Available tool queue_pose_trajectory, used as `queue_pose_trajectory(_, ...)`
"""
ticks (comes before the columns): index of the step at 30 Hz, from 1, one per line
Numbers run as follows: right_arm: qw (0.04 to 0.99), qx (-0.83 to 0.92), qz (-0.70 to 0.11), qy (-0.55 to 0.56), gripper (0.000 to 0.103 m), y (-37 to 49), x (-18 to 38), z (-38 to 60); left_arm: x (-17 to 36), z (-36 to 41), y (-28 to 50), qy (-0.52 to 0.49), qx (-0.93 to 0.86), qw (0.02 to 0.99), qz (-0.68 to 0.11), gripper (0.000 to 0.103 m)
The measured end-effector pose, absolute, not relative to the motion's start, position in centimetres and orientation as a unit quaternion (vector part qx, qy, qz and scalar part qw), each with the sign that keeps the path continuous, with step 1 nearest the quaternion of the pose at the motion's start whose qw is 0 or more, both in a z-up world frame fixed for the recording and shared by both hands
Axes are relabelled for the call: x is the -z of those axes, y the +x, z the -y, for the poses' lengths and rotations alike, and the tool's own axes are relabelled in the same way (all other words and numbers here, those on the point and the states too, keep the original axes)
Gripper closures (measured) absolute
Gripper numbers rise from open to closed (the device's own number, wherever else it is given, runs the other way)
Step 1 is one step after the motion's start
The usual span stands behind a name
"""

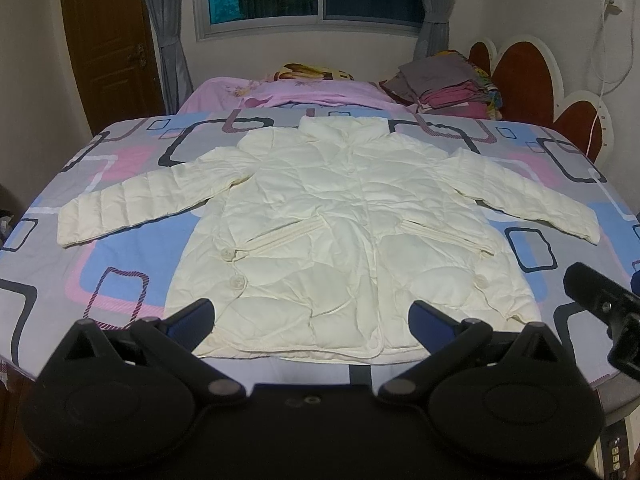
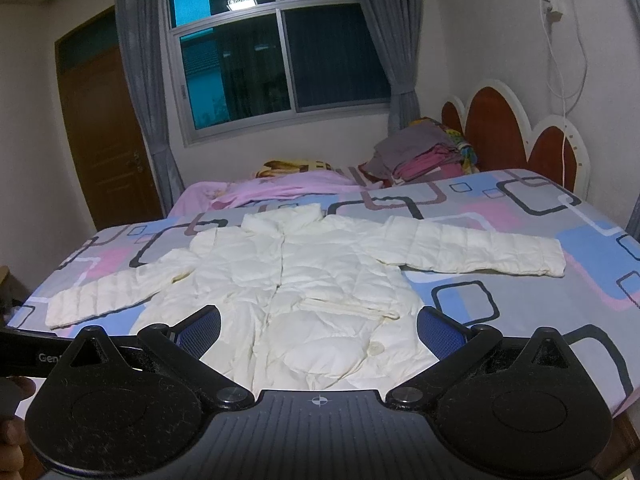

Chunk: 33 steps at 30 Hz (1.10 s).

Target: Fold large clothes

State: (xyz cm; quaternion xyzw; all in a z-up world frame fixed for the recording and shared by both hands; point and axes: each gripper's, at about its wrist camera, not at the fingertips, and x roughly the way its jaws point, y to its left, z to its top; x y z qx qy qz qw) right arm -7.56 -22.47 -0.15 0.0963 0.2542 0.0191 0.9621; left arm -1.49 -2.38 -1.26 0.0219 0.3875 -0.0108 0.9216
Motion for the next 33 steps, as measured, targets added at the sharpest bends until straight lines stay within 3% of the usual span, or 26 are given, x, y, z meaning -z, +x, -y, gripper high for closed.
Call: queue_pose_trajectory(33,0.962,0.033,-0.253,0.093,0.0,-5.1,2.1,22.1,2.7,-1.1,2.2,0.023,0.003,0.917,-0.399,0.0)
